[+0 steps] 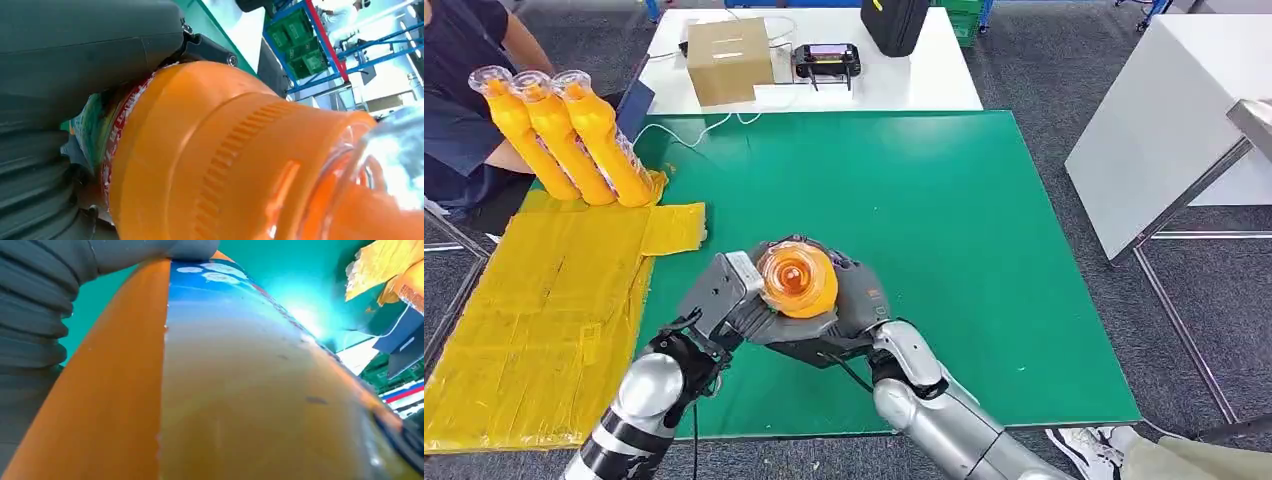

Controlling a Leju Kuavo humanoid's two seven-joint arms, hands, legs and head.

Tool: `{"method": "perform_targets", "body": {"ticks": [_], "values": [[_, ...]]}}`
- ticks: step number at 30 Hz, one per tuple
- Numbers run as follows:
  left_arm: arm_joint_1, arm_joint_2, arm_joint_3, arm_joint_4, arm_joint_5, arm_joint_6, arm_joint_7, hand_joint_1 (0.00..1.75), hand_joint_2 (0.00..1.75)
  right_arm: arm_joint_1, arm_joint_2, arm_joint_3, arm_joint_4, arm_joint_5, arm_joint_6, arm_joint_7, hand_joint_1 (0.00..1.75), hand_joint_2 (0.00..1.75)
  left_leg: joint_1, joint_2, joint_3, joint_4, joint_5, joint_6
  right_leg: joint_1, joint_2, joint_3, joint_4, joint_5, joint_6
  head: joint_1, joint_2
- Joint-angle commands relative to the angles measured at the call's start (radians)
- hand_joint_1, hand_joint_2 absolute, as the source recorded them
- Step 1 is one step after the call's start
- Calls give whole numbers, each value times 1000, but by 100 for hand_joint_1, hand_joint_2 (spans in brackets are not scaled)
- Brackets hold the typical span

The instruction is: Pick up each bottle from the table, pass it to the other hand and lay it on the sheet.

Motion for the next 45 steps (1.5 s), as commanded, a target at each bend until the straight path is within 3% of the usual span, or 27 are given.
{"method": "perform_targets", "body": {"ticks": [1,12,13,20,24,33,35,39,43,45], "values": [[22,-26,-65,80,9,6,8,175,175,-94,19,143,14,52,4,35,0,175,0,3,5,1,-3,-1,-1,10,3,1,-2,-2,0,0],[15,-33,-14,48,-90,30,19,175,175,-60,-1,81,9,70,41,64,0,175,1,1,4,1,-2,-1,0,7,3,1,-2,-2,0,0],[16,-40,4,43,-116,34,20,175,175,-53,-4,67,6,87,56,75,0,0,0,0,2,0,-1,-1,0,5,1,0,-1,-1,0,0],[0,-51,79,28,-244,38,26,175,175,-11,-17,15,-14,116,109,67,0,0,0,-1,2,0,-1,-1,0,3,1,0,-1,-1,0,0],[18,-20,131,-17,-364,43,9,175,175,52,-128,54,-136,117,107,56,0,0,1,-2,3,0,-1,-1,0,2,2,-1,-1,-1,0,0],[-2,-25,175,-1,-486,28,7,175,175,42,-122,56,-160,117,150,79,0,0,0,0,1,0,0,-1,0,3,-1,0,0,-1,0,0],[-47,14,164,33,-528,41,-1,175,175,41,-118,59,-157,122,164,82,0,0,1,-1,3,1,-2,-1,0,4,1,0,-2,-2,0,0],[-62,23,172,47,-529,41,-1,175,175,43,-119,58,-159,122,167,83,0,0,1,-1,3,1,-1,-1,0,4,1,1,-2,-2,0,0],[-160,96,125,119,-859,109,32,175,175,63,-131,44,-190,146,209,95,0,0,1,-2,3,0,-1,-1,0,4,2,0,-2,-2,0,0],[-188,100,146,148,-892,105,19,175,175,77,-137,34,-205,153,216,97,0,0,1,-4,2,1,-1,-2,0,1,1,1,-2,-2,0,0]]}}
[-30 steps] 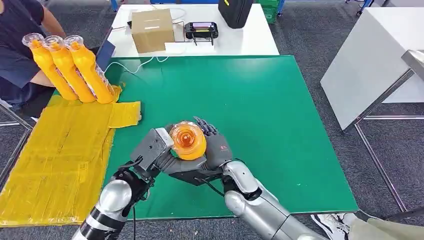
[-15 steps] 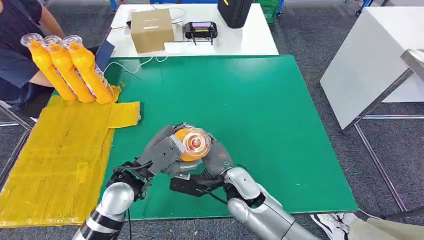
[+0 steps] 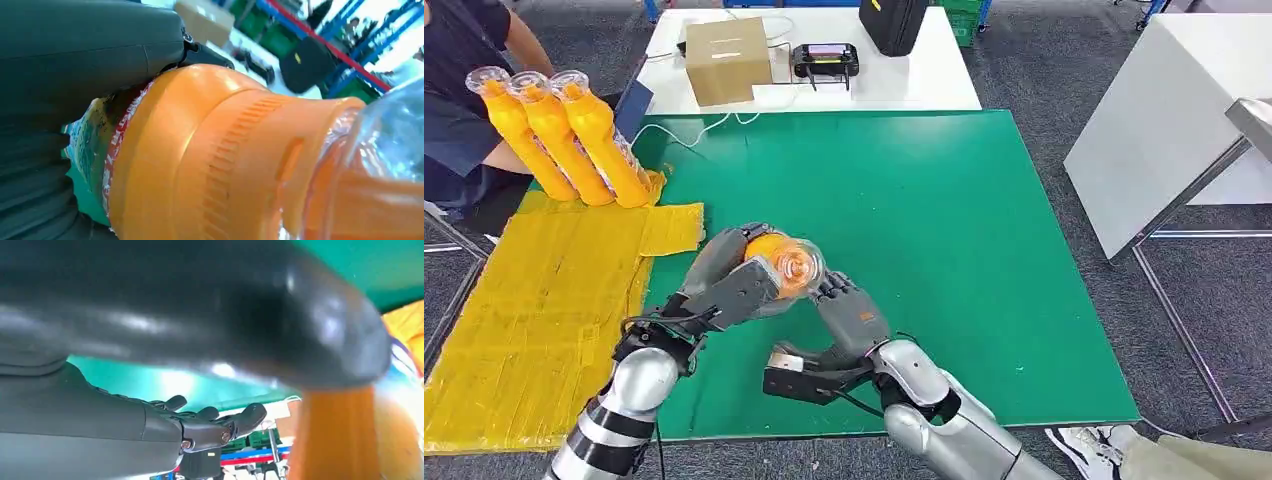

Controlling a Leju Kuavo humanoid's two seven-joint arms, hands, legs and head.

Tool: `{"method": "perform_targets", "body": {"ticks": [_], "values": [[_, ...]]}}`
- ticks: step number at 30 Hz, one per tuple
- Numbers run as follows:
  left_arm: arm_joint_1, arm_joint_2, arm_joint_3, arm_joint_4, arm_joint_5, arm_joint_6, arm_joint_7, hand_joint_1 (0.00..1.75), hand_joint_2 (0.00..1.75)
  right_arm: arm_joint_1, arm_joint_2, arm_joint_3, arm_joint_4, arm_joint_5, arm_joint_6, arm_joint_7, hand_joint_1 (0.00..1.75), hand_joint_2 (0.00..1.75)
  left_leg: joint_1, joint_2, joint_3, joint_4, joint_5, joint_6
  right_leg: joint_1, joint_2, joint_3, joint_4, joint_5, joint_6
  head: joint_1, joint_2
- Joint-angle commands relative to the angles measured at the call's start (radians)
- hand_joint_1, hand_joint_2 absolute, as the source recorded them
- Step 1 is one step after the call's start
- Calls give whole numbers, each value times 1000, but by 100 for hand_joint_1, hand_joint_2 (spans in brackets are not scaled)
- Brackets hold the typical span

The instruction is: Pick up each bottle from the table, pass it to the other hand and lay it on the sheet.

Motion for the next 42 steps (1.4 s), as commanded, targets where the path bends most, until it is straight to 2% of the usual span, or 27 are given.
{"method": "perform_targets", "body": {"ticks": [1,4,7,12,14,17,18,21,25,28,30,34,36,37,38,39,42], "values": [[-196,124,-31,174,-388,55,36,175,175,15,-46,6,-51,34,59,21,0,0,1,-3,1,0,0,-1,0,1,2,0,-1,-1,0,0],[-276,194,-33,294,-539,31,75,175,175,64,-71,-29,-98,61,70,33,0,0,1,-3,3,1,-1,-1,0,3,3,1,-2,-2,0,0],[-324,241,0,462,-589,57,63,175,175,119,-93,-76,-139,83,72,37,0,0,1,-3,2,-1,0,-1,0,0,3,0,-1,-1,0,0],[-323,232,9,479,-594,75,50,175,175,123,-88,-85,-139,90,76,32,0,0,0,0,2,0,0,-1,0,3,2,0,-1,-1,0,0],[-326,260,-3,511,-662,31,113,175,175,136,-86,-100,-144,102,81,32,0,0,0,0,2,0,0,-1,0,2,1,1,-1,-1,0,0],[-352,306,30,728,-673,24,120,175,175,166,-98,-128,-171,129,89,32,0,0,1,0,6,-1,-2,-1,0,5,5,0,-2,-2,0,0],[-369,319,54,860,-678,26,110,175,175,177,-95,-149,-181,135,89,29,0,0,0,1,4,-1,0,-1,0,4,3,0,-1,-1,1,0],[-359,345,95,1028,-672,52,80,175,175,183,-82,-182,-186,135,87,28,0,0,0,6,7,-2,-1,-2,-1,10,4,0,0,-2,0,0],[-302,337,125,1148,-669,56,41,175,175,170,-65,-199,-160,138,89,19,0,0,0,8,7,-2,-1,-2,-1,12,3,0,-1,-2,0,0],[-290,327,130,1155,-667,62,36,175,175,170,-64,-197,-155,140,88,16,0,0,0,7,5,-2,-1,-1,-1,10,1,1,-1,-1,1,0],[-286,315,154,1157,-646,36,9,175,175,168,-65,-192,-149,145,86,11,0,0,-1,3,8,-3,0,-1,-2,6,6,1,-2,-2,0,0],[-277,300,162,1166,-621,-20,-74,175,175,169,-67,-197,-138,147,79,3,0,0,-1,6,15,-4,-2,-4,-2,12,11,0,-1,-4,0,0],[-275,300,162,1166,-621,-20,-74,175,175,169,-67,-197,-137,147,79,3,0,0,-1,5,17,-3,-3,-4,-2,7,13,1,-2,-3,0,0],[-275,300,162,1166,-621,-20,-74,175,175,169,-67,-197,-137,147,79,3,0,0,-1,6,19,-5,-2,-4,-2,10,14,0,-1,-4,0,0],[-269,304,159,1158,-616,-4,-111,175,175,173,-70,-198,-142,147,78,2,0,0,-1,5,20,-4,-3,-4,-2,8,15,0,-1,-4,0,0],[-260,293,197,1150,-575,22,-126,0,0,187,-76,-205,-155,145,73,2,0,0,-1,6,22,-5,-3,-4,-2,10,17,0,-1,-4,0,0],[-223,270,240,1082,-485,45,-246,0,0,226,-96,-226,-183,148,66,4,0,0,-1,6,25,-5,-3,-4,-2,10,19,-1,-1,-4,0,0]]}}
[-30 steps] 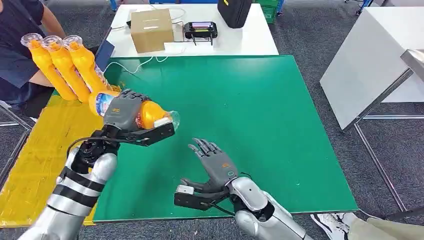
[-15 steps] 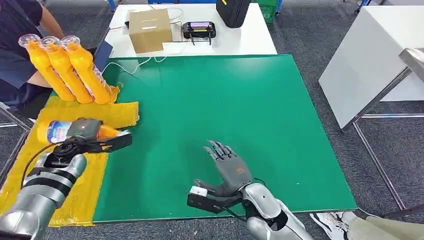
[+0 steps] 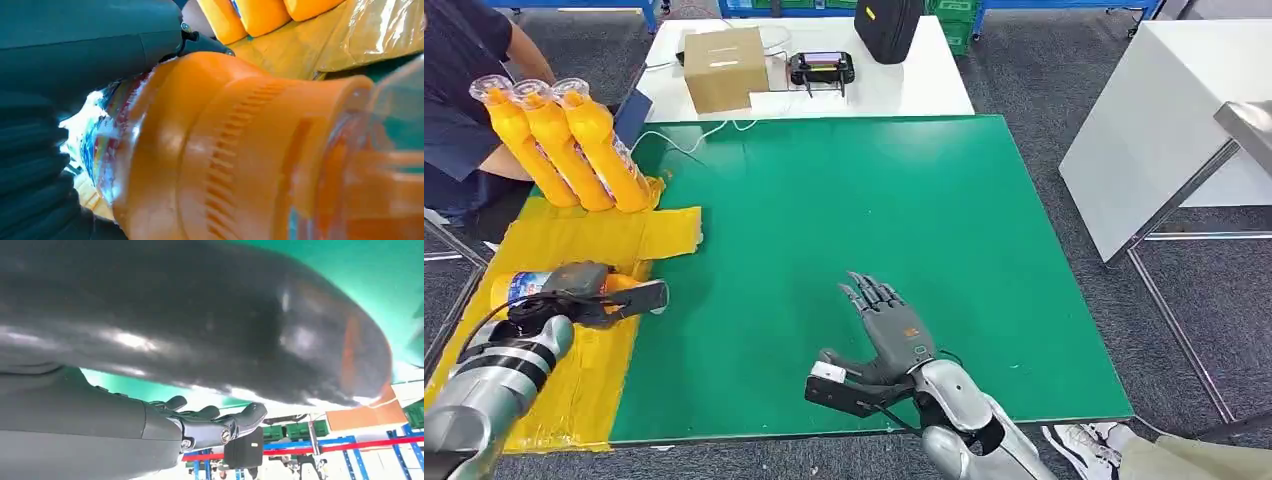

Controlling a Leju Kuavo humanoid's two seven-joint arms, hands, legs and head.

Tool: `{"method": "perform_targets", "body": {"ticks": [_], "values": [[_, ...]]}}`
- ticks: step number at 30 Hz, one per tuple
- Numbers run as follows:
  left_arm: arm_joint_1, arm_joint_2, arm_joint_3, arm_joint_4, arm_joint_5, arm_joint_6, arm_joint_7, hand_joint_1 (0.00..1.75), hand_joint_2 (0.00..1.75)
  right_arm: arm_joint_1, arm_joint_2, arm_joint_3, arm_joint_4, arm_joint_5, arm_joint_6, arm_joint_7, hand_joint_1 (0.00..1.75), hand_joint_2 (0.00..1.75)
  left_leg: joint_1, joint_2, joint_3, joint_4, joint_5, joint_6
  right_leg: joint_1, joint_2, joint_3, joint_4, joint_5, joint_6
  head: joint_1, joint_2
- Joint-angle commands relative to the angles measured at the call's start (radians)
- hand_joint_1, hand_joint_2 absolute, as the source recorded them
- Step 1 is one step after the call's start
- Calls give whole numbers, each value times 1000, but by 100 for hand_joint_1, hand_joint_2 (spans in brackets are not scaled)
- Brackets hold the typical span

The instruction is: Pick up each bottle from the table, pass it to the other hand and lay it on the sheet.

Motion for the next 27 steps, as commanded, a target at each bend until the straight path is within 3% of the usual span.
{"method": "perform_targets", "body": {"ticks": [1,9,13,17,20,23,25,27], "values": [[137,-67,91,-9,158,24,-190,0,0,54,-33,-47,-15,2,-14,-4,0,0,-1,-1,4,-3,0,0,-1,3,3,-2,0,-1,0,0],[214,-81,73,-225,345,-29,-300,0,0,67,-34,-64,-21,11,-9,-15,0,0,-1,-5,1,-2,1,0,-2,4,1,-2,0,-2,0,0],[309,-103,134,-450,537,-25,-377,0,0,107,-40,-98,-63,37,-30,-21,0,0,-2,-6,0,-1,1,0,-2,3,1,-2,-1,-2,0,0],[324,-101,135,-487,545,-36,-363,0,0,115,-44,-101,-78,41,-31,-21,0,0,-1,-7,-2,0,0,0,-2,3,0,-1,-2,-2,0,0],[406,-147,227,-707,658,21,-408,0,0,189,-22,-181,-196,47,-104,-29,0,0,-1,-6,-4,1,0,0,-2,4,-3,0,-2,-2,1,0],[481,-271,342,-1010,846,8,-306,0,0,277,30,-288,-378,-6,-241,-111,0,0,-1,-5,-10,3,-1,0,-2,0,-9,2,-2,-1,1,0],[494,-278,329,-1071,851,-1,-264,0,0,289,30,-300,-419,-11,-223,-112,0,0,-2,-7,-15,4,0,1,-2,-3,-13,3,-3,-1,0,0],[499,-292,333,-1084,940,-20,-251,0,0,300,57,-318,-433,-70,-290,-175,0,0,0,-7,-15,6,-3,1,-1,0,-12,3,-5,-1,0,0]]}}
